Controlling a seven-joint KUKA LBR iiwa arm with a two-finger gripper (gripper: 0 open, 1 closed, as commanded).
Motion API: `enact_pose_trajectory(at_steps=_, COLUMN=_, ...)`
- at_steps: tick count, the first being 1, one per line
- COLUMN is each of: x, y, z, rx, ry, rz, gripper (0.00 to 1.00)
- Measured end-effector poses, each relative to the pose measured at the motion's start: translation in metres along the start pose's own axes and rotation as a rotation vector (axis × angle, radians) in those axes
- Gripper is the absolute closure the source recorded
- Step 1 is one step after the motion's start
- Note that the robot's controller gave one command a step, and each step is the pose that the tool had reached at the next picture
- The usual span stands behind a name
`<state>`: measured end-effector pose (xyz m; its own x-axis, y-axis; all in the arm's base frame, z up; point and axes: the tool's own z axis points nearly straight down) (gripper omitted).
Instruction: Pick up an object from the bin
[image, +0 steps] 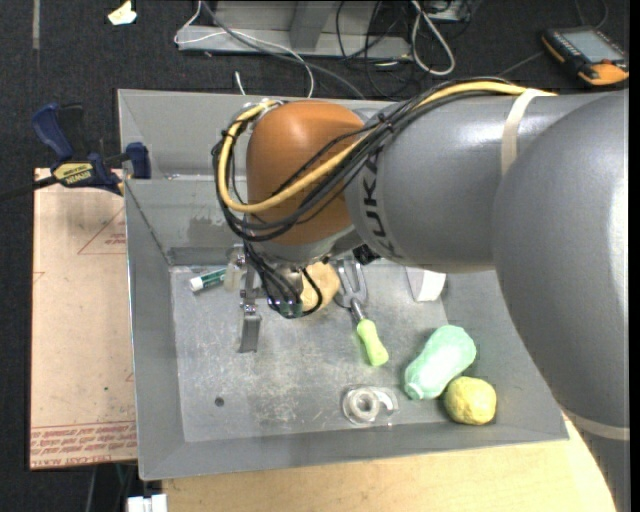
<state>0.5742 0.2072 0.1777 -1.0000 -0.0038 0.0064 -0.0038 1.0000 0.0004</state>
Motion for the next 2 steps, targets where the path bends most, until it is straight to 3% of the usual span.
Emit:
enact_pose_trajectory(at_steps=1, x=-0.002, y=-0.001, z=-0.004, rx=-0.001, ry=-0.007, rz=0.003, gripper=0.0)
enact_pose_trajectory(at_steps=2, x=-0.059, y=-0.001, z=0.069, rx=-0.004, ry=-0.016, rz=-0.014, gripper=0.0)
